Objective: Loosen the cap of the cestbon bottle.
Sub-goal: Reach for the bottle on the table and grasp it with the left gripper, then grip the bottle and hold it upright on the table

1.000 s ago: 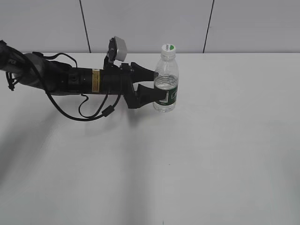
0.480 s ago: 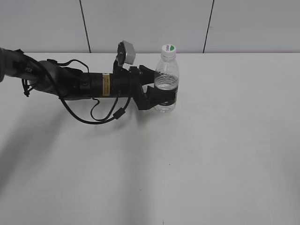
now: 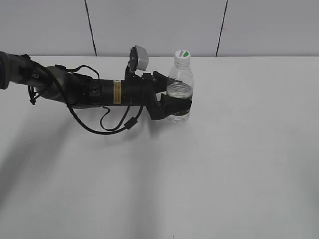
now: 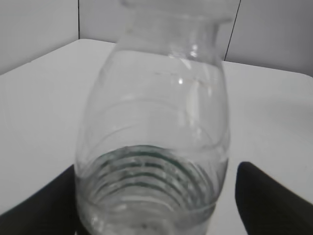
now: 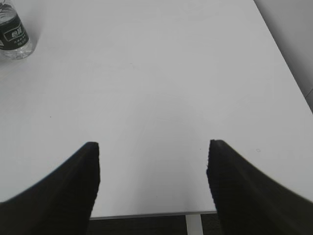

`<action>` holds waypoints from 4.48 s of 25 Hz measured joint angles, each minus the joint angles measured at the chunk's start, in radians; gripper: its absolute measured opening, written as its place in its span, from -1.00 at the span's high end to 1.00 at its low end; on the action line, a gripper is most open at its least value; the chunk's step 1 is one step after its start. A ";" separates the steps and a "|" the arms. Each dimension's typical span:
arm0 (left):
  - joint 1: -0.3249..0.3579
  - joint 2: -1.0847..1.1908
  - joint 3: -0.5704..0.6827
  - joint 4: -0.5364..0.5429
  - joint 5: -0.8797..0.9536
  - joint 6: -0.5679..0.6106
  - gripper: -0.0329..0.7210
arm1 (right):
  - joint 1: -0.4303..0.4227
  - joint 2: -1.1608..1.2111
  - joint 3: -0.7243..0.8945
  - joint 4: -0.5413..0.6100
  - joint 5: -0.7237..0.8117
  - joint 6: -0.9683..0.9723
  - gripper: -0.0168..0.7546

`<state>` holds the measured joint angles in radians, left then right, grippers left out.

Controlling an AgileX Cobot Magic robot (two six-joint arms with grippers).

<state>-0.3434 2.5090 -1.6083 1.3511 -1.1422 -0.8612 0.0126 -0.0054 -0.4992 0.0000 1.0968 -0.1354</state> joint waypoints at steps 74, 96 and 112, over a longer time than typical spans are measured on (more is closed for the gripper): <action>0.017 -0.240 0.481 -0.010 -0.034 0.258 -0.15 | 0.000 0.000 0.000 0.000 0.000 0.002 -0.41; -0.012 -0.221 0.515 -0.105 -0.057 0.335 -0.15 | 0.000 0.227 -0.088 0.076 -0.001 0.053 -0.41; -0.012 -0.221 0.515 -0.095 -0.062 0.293 -0.14 | 0.018 1.009 -0.522 0.323 0.069 0.041 -0.41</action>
<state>-0.3555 2.2884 -1.0930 1.2559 -1.2038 -0.5681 0.0305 1.0035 -1.0209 0.3235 1.1655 -0.0941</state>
